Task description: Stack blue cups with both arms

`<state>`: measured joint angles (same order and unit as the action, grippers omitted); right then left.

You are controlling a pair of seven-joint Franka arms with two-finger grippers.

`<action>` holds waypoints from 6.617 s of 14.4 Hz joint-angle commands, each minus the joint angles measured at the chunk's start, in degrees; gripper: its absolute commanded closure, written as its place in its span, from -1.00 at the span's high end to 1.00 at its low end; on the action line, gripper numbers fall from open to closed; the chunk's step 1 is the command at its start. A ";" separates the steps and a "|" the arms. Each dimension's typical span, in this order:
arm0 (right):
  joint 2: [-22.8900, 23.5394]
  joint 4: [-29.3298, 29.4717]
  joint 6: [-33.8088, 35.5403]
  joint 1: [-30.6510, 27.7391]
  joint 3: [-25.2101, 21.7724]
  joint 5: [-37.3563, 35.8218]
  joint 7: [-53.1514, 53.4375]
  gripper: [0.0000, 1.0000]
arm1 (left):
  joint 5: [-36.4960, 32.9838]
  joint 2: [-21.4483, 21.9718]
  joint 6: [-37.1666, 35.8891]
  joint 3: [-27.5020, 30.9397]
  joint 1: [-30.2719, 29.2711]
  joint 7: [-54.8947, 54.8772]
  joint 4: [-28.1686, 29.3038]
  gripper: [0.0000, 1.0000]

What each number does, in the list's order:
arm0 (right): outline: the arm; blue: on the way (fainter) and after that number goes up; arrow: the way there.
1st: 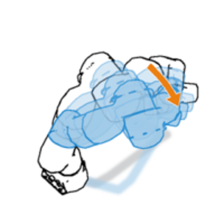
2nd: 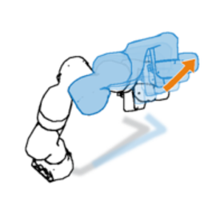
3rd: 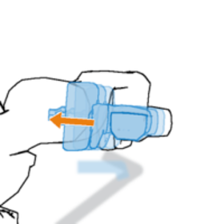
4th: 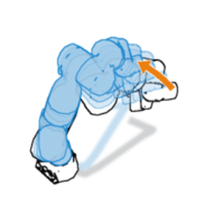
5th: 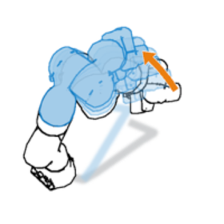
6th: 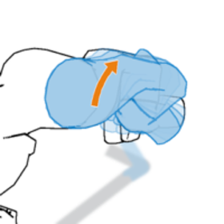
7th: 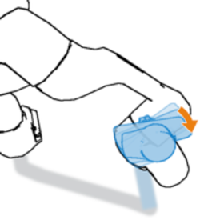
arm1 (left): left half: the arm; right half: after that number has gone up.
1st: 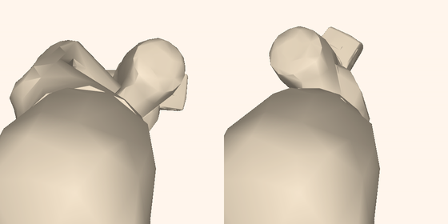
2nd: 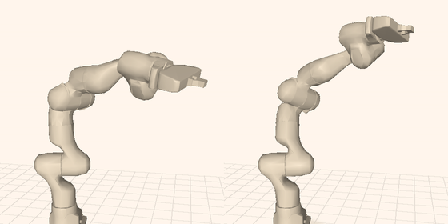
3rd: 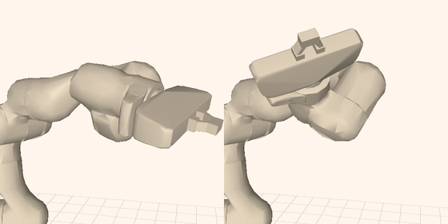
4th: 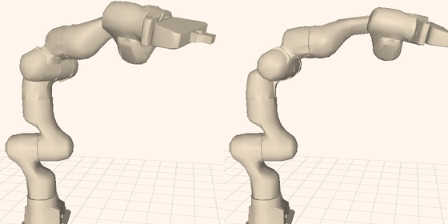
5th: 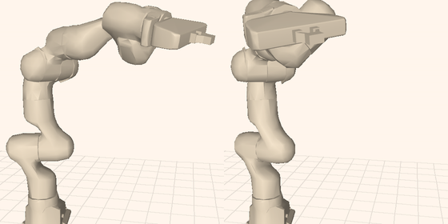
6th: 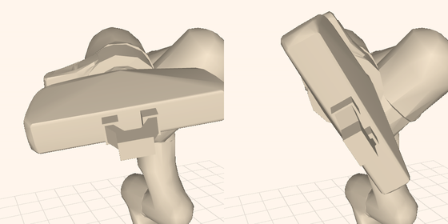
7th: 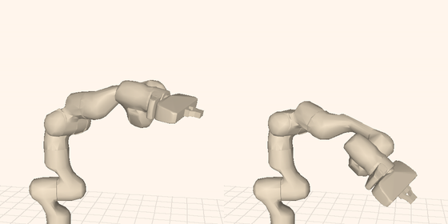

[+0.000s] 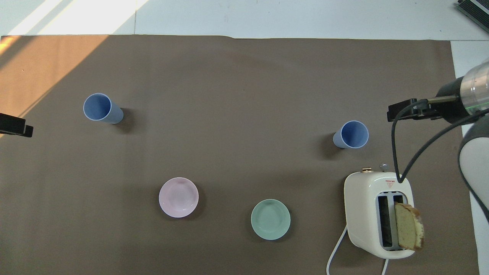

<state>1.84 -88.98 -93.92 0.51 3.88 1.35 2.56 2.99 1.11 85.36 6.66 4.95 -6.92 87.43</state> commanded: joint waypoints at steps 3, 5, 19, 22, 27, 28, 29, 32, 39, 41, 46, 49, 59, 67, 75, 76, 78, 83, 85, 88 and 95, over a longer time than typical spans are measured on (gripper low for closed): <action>-0.26 0.04 0.23 -0.16 -0.10 0.50 0.96 1.00 | 0.53 1.44 -0.55 0.28 0.24 -0.20 1.51 1.00; -0.26 0.04 0.23 -0.16 -0.10 0.50 0.96 1.00 | 0.61 1.27 -0.02 0.28 -0.03 0.51 0.99 1.00; -0.26 0.04 0.23 -0.16 -0.10 0.50 0.96 1.00 | 0.53 1.35 -0.11 -0.07 0.76 -0.02 1.33 1.00; -0.26 0.04 0.23 -0.07 -0.10 0.50 0.96 1.00 | 0.53 1.44 -0.11 -0.07 0.76 -0.11 1.42 1.00; -0.26 0.04 0.23 -0.07 -0.10 0.50 0.96 1.00 | 0.53 1.53 0.24 -0.07 0.68 -0.20 1.51 1.00; -0.26 0.04 0.23 -0.16 -0.18 0.50 0.96 1.00 | 0.53 1.53 -0.02 -0.07 0.76 -0.20 1.51 1.00; -0.26 0.04 0.14 -0.16 -0.10 0.50 0.96 1.00 | 0.53 1.53 -0.02 -0.07 0.76 -0.20 1.51 1.00; -0.26 0.04 0.23 -0.16 -0.10 0.50 1.04 1.00 | 0.53 1.44 0.33 -0.07 0.76 -0.29 1.60 1.00; -0.26 0.04 0.23 -0.16 -0.10 0.50 0.96 1.00 | 0.53 1.09 9.10 -0.16 1.81 -0.02 6.59 1.00; -0.26 0.04 0.14 -0.16 -0.10 0.50 0.96 1.00 | 0.53 0.65 13.85 -0.16 2.78 0.15 10.37 1.00; -0.26 0.04 0.14 -0.16 -0.10 0.50 0.96 1.00 | 0.53 -0.57 25.01 -0.16 3.05 -0.37 18.47 1.00; -0.26 0.04 0.14 -0.16 -0.18 0.50 1.04 1.00 | 0.53 -5.84 32.56 -0.16 2.26 -3.00 18.65 1.00; -0.26 -0.05 0.23 -0.16 -0.18 0.41 0.96 1.00 | 0.53 -16.48 47.44 -0.16 0.06 -6.44 19.00 0.88; -0.26 -0.14 -0.03 -1.21 -0.18 0.14 0.70 1.00 | 0.61 -16.93 50.52 -0.16 0.76 -4.95 22.61 -0.76; -0.52 -0.40 -0.03 -1.48 -0.18 0.14 0.61 1.00 | 0.61 -15.69 45.59 -0.34 4.97 -2.84 18.92 -1.00; -0.52 -0.40 -0.03 -1.48 -0.18 0.14 0.61 1.00 | 0.61 -15.70 46.03 -0.34 7.16 -0.57 18.91 -1.00; -0.52 -0.40 -0.03 -1.48 -0.18 0.14 0.61 1.00 | 0.61 -15.61 46.30 -0.34 11.90 5.31 19.18 -1.00; -0.52 -0.40 -0.03 -1.48 -0.18 0.14 0.61 1.00 | 0.61 -18.07 51.04 -0.42 24.13 21.39 18.39 -1.00; -0.52 -0.40 0.23 -1.48 -0.18 0.14 0.52 1.00 | 0.70 -18.33 50.96 -0.51 27.99 24.75 18.47 -1.00; -0.52 -0.40 0.05 -1.48 -0.18 0.41 0.52 1.00 | 0.79 -20.26 51.31 -0.60 32.83 30.37 18.91 -1.00; -0.61 -0.31 1.11 -1.74 -0.18 0.41 0.52 1.00 | 0.97 -17.90 49.91 0.01 32.14 30.56 18.30 1.00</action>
<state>1.84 -88.99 -93.87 -0.61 3.61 1.35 2.60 3.42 -18.64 135.77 6.27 37.69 23.66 105.87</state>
